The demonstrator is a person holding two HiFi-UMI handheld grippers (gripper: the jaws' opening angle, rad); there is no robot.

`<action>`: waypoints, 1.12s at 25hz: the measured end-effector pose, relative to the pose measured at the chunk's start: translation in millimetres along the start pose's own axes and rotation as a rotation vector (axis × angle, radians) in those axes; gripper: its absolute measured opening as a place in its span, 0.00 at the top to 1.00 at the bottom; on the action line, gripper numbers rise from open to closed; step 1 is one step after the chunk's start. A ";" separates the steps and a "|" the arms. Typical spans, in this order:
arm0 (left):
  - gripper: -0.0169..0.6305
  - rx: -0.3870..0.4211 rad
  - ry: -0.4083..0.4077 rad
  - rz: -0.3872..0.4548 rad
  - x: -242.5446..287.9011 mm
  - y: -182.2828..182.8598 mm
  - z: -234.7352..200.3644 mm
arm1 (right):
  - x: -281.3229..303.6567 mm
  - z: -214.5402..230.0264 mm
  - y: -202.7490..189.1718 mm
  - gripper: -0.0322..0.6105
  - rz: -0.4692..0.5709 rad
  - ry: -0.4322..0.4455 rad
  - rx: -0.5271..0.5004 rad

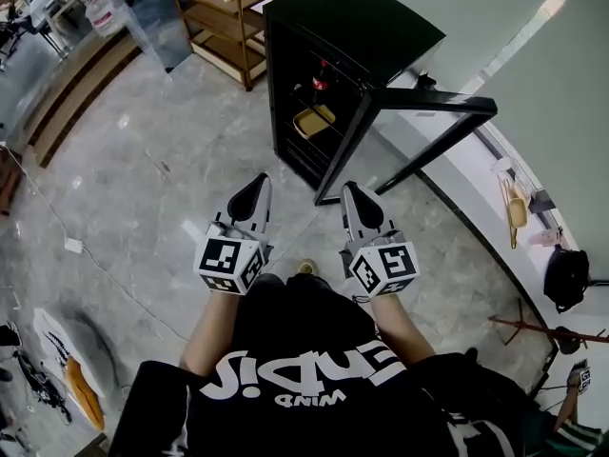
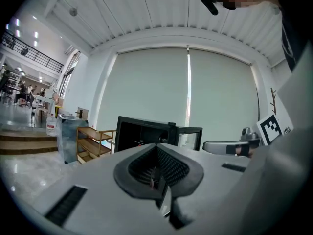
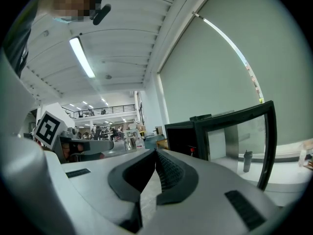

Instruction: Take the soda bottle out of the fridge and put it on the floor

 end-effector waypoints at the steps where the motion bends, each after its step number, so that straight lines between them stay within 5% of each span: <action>1: 0.96 0.000 0.001 -0.002 3.5 1.0 -4.5 | 5.6 1.0 1.6 0.91 0.001 -0.003 0.004; 19: 0.96 0.017 -0.199 -0.031 94.8 12.5 -102.9 | 96.5 -8.0 -4.1 0.91 0.020 -0.128 0.010; 28: 0.96 -0.003 -0.220 -0.062 107.2 -11.2 -121.1 | 108.5 5.6 -24.6 0.91 -0.002 -0.201 0.031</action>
Point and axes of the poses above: the fingertips, and each gripper's own axes: x forward along the fingers, z to its right, y out of its top, the point moved 4 cm from there along -x, backward along the fingers, and after that the axes turned 13 degrees about -y, right-handed, at the moved point
